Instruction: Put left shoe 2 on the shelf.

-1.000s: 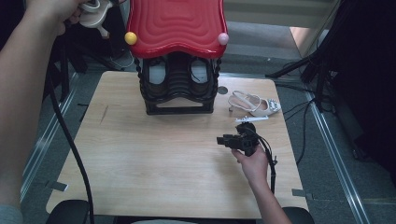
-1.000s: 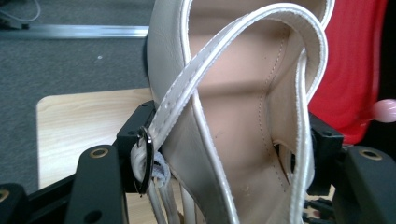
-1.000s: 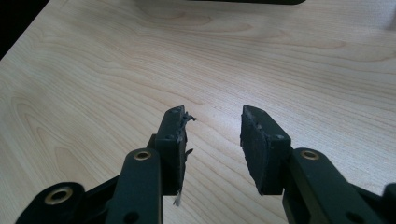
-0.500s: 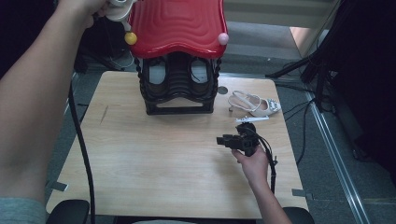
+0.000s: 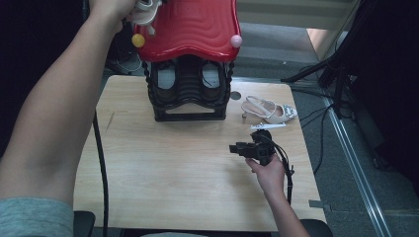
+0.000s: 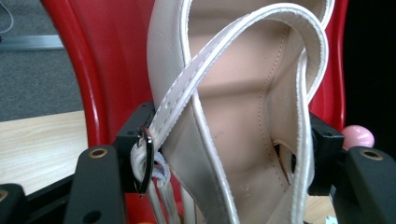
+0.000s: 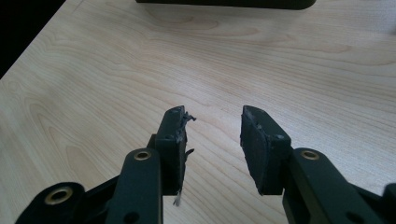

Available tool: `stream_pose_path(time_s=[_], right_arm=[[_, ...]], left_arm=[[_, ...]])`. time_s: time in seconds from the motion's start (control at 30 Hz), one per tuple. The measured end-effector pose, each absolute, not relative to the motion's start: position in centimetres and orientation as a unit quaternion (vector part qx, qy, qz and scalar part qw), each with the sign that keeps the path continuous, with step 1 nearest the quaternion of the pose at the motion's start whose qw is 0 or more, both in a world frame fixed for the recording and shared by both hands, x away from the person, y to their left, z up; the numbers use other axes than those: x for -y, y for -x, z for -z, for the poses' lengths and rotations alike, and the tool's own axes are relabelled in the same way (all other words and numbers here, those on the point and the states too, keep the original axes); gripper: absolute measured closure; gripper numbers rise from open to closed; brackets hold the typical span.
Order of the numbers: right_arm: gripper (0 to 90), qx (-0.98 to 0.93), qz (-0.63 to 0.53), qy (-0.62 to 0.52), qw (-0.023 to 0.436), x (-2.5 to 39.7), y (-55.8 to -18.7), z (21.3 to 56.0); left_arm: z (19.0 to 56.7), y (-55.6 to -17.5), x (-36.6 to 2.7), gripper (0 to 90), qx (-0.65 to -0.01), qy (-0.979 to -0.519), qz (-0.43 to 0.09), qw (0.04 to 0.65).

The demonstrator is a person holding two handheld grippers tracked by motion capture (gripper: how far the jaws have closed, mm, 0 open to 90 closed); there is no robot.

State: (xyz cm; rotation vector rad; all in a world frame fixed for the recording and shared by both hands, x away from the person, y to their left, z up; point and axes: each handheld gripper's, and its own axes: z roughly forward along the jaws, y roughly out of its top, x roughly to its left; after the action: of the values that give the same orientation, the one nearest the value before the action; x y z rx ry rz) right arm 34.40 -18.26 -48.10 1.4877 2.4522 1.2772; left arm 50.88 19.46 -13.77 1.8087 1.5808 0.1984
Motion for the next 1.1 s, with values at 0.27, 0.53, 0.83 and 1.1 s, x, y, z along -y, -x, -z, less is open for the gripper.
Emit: stream_pose_path(time_s=[0.27,0.53,0.83,1.1], right_arm=[[62.1,-0.779,-0.409,-0.474,0.001,18.3,-34.4,48.1],[62.0,-0.778,-0.411,-0.475,0.000,18.4,-34.4,48.0],[62.1,-0.778,-0.412,-0.475,0.000,18.4,-34.3,48.0],[62.1,-0.778,-0.413,-0.473,0.000,18.3,-34.4,47.9]], left_arm=[[15.0,-52.0,-18.1,35.1,-0.615,-0.701,-0.087,0.352],[15.8,-52.5,-17.2,34.6,-0.619,-0.695,-0.093,0.354],[16.6,-52.7,-16.5,33.7,-0.621,-0.693,-0.099,0.352],[16.9,-52.5,-16.1,30.1,-0.618,-0.698,-0.099,0.349]])
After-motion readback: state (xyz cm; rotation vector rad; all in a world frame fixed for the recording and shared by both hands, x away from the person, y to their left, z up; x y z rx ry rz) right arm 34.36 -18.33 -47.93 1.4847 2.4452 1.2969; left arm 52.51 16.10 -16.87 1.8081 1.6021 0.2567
